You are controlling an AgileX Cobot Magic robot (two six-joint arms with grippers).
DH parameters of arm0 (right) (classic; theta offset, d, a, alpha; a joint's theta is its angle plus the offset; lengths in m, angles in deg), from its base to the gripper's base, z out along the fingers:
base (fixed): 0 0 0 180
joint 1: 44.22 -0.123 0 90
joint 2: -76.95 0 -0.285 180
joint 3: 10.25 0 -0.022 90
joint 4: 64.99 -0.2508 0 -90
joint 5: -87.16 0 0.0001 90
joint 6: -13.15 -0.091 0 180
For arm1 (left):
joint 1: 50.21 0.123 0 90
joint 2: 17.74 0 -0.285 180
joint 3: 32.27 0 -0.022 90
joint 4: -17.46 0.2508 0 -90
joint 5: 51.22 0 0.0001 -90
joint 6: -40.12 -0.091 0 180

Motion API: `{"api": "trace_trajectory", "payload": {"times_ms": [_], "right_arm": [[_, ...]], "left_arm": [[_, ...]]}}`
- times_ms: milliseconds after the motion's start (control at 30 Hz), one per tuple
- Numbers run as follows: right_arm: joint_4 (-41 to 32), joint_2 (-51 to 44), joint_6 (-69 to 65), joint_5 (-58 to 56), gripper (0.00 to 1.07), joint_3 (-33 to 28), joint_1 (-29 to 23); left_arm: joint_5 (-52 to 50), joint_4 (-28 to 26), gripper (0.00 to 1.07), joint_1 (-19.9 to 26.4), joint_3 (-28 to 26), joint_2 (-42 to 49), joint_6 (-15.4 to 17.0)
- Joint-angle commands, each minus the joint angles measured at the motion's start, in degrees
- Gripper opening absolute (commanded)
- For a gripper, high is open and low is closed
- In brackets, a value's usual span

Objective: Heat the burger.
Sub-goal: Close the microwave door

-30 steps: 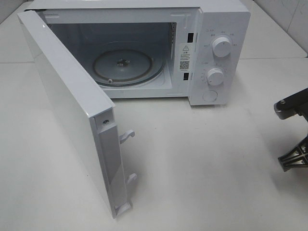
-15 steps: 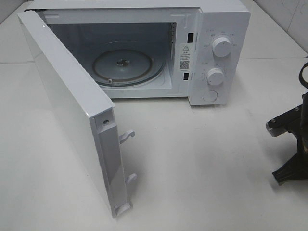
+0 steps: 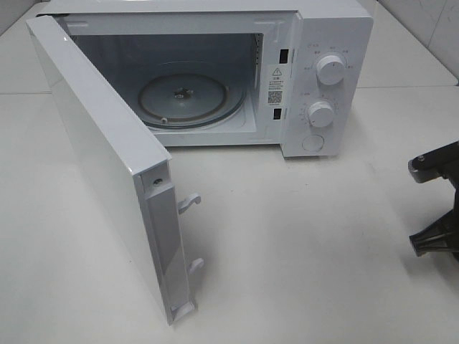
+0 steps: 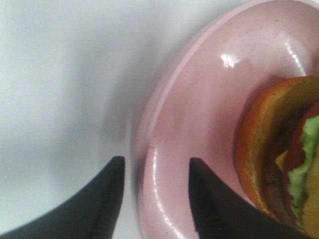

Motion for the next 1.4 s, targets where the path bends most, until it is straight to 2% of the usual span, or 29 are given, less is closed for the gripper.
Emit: {"api": "trace_trajectory", "payload": {"times_ms": [33, 67, 167, 200, 233, 267, 300, 333, 367, 400, 433, 500, 533, 600, 1067, 1200, 1400], "right_arm": [[-6.19, -6.65, 5.73, -0.86, 0.70, 0.29, 0.17], [-10.31, -10.20, 9.80, -0.86, 0.77, 0.29, 0.17], [-12.89, -12.15, 12.32, -0.97, 0.80, 0.29, 0.17], [-18.11, -15.58, 17.07, -1.20, 0.81, 0.29, 0.17], [-24.41, -19.37, 21.60, -1.66, 0.81, 0.57, 0.17], [-24.41, -19.37, 21.60, -1.66, 0.81, 0.57, 0.17], [-27.79, -21.54, 24.98, -2.35, 0.80, 0.86, 0.17], [-34.15, -25.50, 31.28, -3.44, 0.80, 0.97, 0.17], [-34.15, -25.50, 31.28, -3.44, 0.80, 0.97, 0.17], [-39.08, -29.74, 36.21, -4.81, 0.79, 0.97, 0.17], [-39.08, -29.74, 36.21, -4.81, 0.79, 0.97, 0.17], [-44.75, -35.52, 42.28, -7.45, 0.78, 0.97, 0.17], [-44.75, -35.52, 42.28, -7.45, 0.78, 0.97, 0.17], [-47.78, -41.25, 44.75, -10.54, 0.78, 0.97, 0.17], [-47.50, -65.09, 44.63, -22.69, 0.76, 0.86, 0.17], [-47.50, -68.98, 44.52, -23.38, 0.76, 0.46, 0.17], [-47.96, -79.76, 43.95, -20.45, 0.76, -2.92, 1.38]], "left_arm": [[-0.74, 0.23, 1.00, 0.23, 0.17, 0.23, 0.00], [-0.74, 0.23, 1.00, 0.23, 0.17, 0.23, 0.00], [-0.74, 0.23, 1.00, 0.23, 0.17, 0.23, 0.00], [-0.74, 0.23, 1.00, 0.23, 0.17, 0.23, 0.00], [-0.74, 0.23, 1.00, 0.23, 0.17, 0.23, 0.00], [-0.74, 0.23, 1.00, 0.23, 0.17, 0.23, 0.00], [-0.74, 0.23, 1.00, 0.23, 0.17, 0.23, 0.00], [-0.74, 0.23, 1.00, 0.23, 0.17, 0.23, 0.00], [-0.74, 0.23, 1.00, 0.23, 0.17, 0.23, 0.00], [-0.74, 0.23, 1.00, 0.23, 0.17, 0.23, 0.00], [-0.74, 0.23, 1.00, 0.23, 0.17, 0.23, 0.00], [-0.74, 0.23, 1.00, 0.23, 0.17, 0.23, 0.00], [-0.74, 0.23, 1.00, 0.23, 0.17, 0.23, 0.00], [-0.74, 0.23, 1.00, 0.23, 0.17, 0.23, 0.00], [-0.74, 0.23, 1.00, 0.23, 0.17, 0.23, 0.00], [-0.74, 0.23, 1.00, 0.23, 0.17, 0.23, 0.00], [-0.74, 0.17, 1.00, 0.23, 0.17, 0.23, 0.00]]}}
